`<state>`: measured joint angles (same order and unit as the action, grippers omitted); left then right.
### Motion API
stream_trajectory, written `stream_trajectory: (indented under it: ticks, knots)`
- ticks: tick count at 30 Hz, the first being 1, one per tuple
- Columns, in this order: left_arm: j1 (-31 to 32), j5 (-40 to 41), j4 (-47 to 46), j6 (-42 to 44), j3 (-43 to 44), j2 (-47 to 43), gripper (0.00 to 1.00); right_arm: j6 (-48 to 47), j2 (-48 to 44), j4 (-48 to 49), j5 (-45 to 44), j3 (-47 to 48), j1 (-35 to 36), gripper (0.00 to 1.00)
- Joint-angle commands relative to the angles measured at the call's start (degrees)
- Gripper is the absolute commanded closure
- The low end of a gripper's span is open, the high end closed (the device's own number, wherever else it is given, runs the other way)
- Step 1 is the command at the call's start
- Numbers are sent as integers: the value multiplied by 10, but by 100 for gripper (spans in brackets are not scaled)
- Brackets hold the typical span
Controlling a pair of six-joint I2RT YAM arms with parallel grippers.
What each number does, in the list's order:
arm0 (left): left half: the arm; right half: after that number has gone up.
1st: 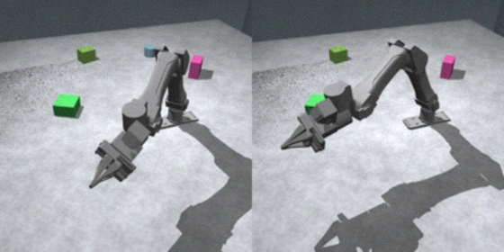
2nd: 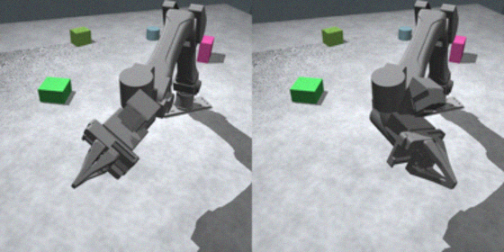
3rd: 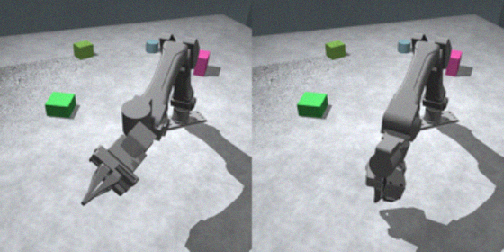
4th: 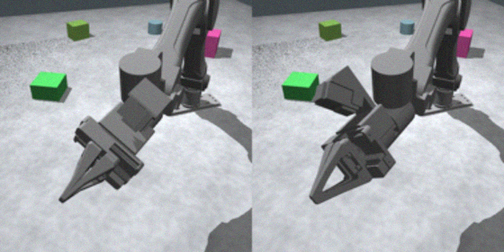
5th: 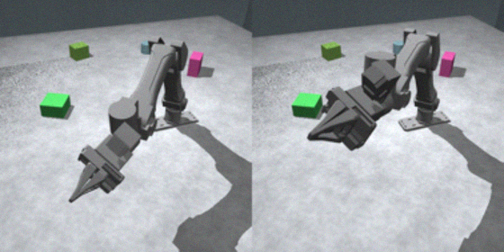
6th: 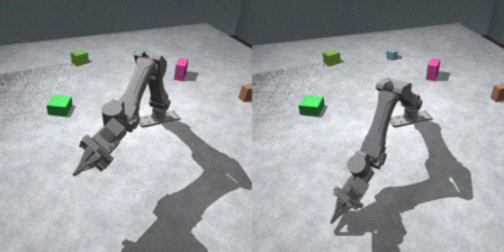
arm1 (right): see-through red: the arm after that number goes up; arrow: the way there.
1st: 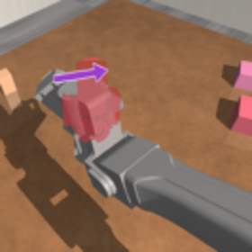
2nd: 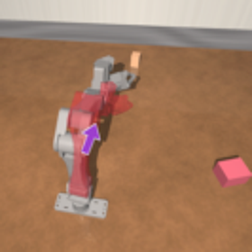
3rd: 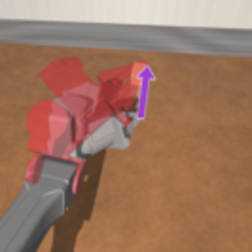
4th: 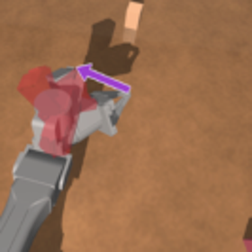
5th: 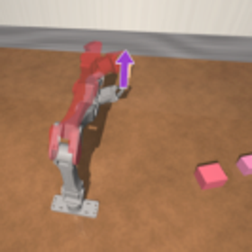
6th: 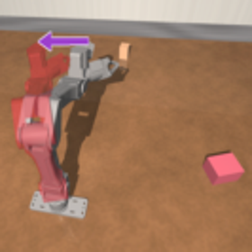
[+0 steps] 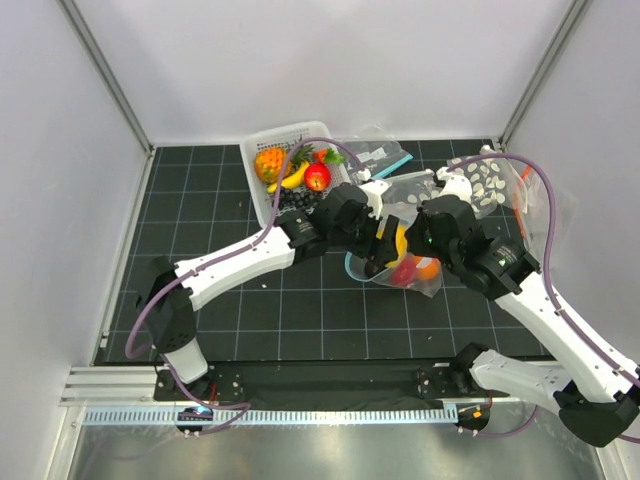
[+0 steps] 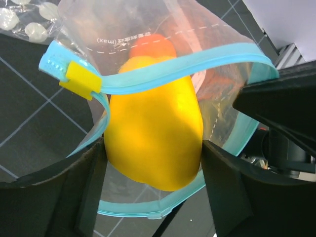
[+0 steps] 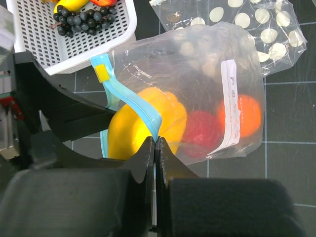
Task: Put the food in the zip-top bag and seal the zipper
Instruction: Place the fake vegetable in the zipper food storage bag.
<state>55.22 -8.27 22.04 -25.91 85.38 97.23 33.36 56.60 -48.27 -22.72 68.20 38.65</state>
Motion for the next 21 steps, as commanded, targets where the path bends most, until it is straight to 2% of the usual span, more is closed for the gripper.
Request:
stream_trajectory:
  ticks: [1, 2, 5, 13, 18, 21]
  knots:
    - [10, 29, -40, 2, 19, 3, 20, 6, -19, 30, -4, -4, 0, 99]
    - [11, 31, -47, 0, 7, -5, 7, 7, -25, 34, -6, -6, 0, 99]
    - [13, 26, -55, 0, -7, -22, 0, 12, -27, 36, -13, -11, 0, 99]
    - [12, 25, -2, 7, -35, -83, 2, 14, -28, 37, -20, -18, 0, 99]
    - [12, 121, 48, 6, -69, -131, 5, 14, -31, 34, -22, -16, 0, 99]
    - [10, 150, 55, 0, -96, -145, 5, 12, -32, 32, -23, -14, 0, 99]
